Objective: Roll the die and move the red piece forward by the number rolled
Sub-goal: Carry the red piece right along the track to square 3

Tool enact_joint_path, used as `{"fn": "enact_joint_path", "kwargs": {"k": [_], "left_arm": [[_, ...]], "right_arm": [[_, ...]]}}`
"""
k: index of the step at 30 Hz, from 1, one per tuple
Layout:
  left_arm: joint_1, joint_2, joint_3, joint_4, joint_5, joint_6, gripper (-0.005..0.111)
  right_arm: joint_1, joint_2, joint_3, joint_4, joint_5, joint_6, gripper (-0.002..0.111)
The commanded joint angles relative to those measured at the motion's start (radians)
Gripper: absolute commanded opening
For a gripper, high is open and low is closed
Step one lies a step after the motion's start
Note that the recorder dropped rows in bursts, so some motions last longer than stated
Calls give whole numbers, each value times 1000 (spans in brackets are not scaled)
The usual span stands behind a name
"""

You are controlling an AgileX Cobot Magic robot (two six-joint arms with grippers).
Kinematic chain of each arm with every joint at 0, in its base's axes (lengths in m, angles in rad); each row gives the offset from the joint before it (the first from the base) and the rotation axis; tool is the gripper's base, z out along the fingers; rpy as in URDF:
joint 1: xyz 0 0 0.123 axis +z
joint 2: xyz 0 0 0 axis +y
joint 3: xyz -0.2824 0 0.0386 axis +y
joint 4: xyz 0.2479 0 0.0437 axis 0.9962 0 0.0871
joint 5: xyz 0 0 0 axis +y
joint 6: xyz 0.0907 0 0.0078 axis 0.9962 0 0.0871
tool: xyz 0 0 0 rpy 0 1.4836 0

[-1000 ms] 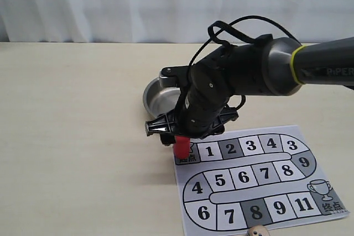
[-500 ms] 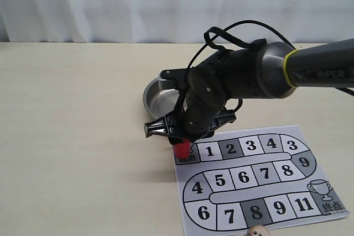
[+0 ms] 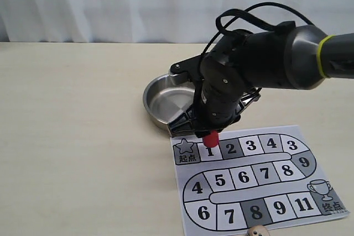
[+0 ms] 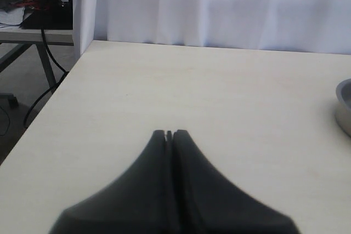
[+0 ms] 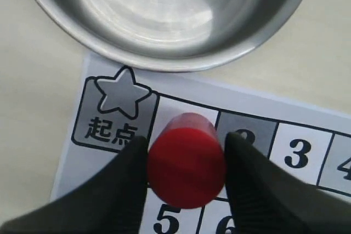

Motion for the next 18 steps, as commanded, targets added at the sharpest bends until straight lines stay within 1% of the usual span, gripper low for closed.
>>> {"fn": "enact_joint_path", "kwargs": {"k": [1, 4, 8, 15, 18], "left_arm": [[-8, -1, -7, 0, -13, 0, 0], [-8, -1, -7, 0, -13, 0, 0], [-8, -1, -7, 0, -13, 0, 0], [-8, -1, -7, 0, -13, 0, 0], [-8, -1, -7, 0, -13, 0, 0]], "right_arm": [[-15, -9, 11, -16, -17, -5, 4], [-40, -9, 15, -9, -18, -5, 4], [-51, -9, 48, 20, -67, -5, 4], [-51, -6, 154, 51, -260, -5, 4], [-51, 11, 176, 42, -278, -5, 4]]}}
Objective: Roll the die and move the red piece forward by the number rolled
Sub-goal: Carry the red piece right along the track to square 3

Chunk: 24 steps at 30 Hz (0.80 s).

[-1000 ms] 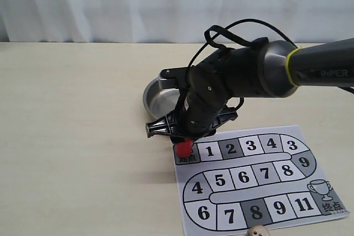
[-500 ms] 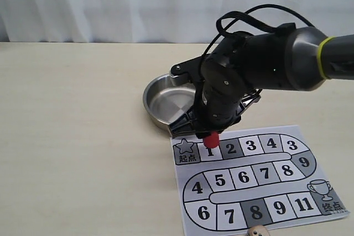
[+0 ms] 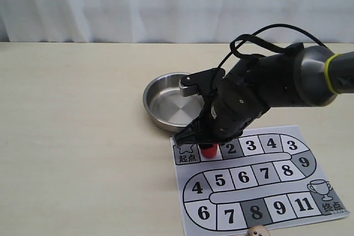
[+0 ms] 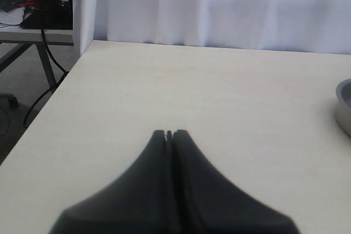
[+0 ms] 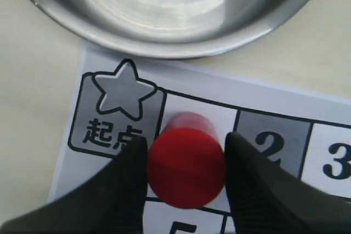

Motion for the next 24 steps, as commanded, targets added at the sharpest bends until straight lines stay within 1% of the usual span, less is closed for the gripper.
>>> {"fn": "enact_joint_path", "kwargs": {"k": [1, 6, 10, 16, 18, 24], "left_arm": [[-8, -1, -7, 0, -13, 0, 0], [-8, -1, -7, 0, -13, 0, 0], [-8, -1, -7, 0, -13, 0, 0], [-8, -1, -7, 0, -13, 0, 0], [-8, -1, -7, 0, -13, 0, 0], [-8, -1, -7, 0, -13, 0, 0]], "right_arm": [[-6, 13, 28, -7, -41, -5, 4], [-6, 14, 26, -10, -38, -5, 4], [-6, 23, 25, 23, -42, -5, 4], [-6, -9, 25, -27, -38, -5, 4], [-18, -36, 25, -36, -38, -5, 4], [-99, -89, 25, -28, 12, -12, 4]]}}
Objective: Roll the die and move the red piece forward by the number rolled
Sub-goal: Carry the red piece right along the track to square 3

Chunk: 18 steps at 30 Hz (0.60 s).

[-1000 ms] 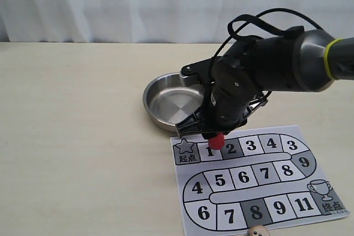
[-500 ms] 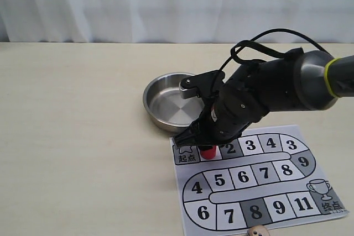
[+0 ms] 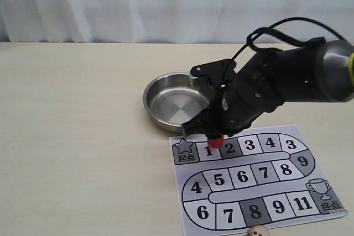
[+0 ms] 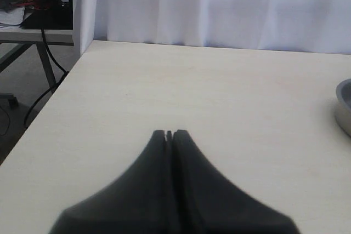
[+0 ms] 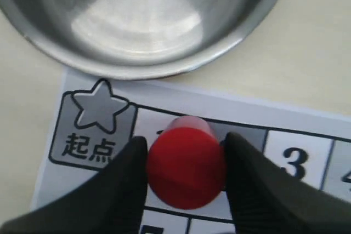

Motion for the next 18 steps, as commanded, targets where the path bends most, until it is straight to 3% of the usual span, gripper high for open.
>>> {"fn": "enact_joint_path", "kwargs": {"k": [1, 18], "left_arm": [[-8, -1, -7, 0, -13, 0, 0], [-8, -1, -7, 0, -13, 0, 0]], "right_arm": [[-61, -28, 1, -2, 37, -21, 4], [-75, 100, 13, 28, 26, -56, 4]]}}
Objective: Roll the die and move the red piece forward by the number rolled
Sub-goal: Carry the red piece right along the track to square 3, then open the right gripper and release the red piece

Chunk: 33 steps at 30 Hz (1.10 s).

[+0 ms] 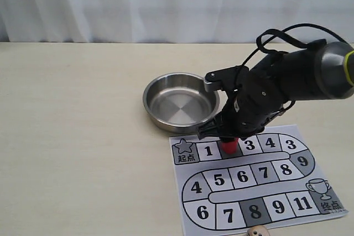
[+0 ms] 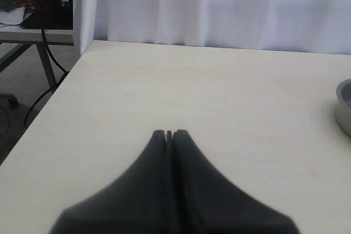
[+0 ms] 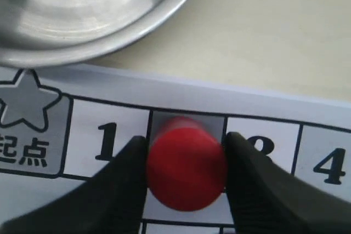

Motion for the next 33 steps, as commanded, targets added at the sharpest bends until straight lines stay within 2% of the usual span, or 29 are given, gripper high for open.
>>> {"fn": "enact_joint_path", "kwargs": {"k": [1, 5, 13, 27, 30, 33], "left_arm": [[-8, -1, -7, 0, -13, 0, 0], [-8, -1, -7, 0, -13, 0, 0], [-8, -1, -7, 0, -13, 0, 0], [-8, -1, -7, 0, -13, 0, 0], [-8, -1, -7, 0, -13, 0, 0], [-8, -1, -7, 0, -13, 0, 0]], "right_arm": [[-5, 22, 7, 7, 13, -6, 4], [-16, -27, 5, -11, 11, -6, 4], [-118, -112, 5, 12, 46, -6, 4], [-120, 4, 20, 19, 88, 40, 5], [-120, -5, 19, 19, 95, 41, 14], [-120, -22, 19, 19, 92, 44, 30]]}}
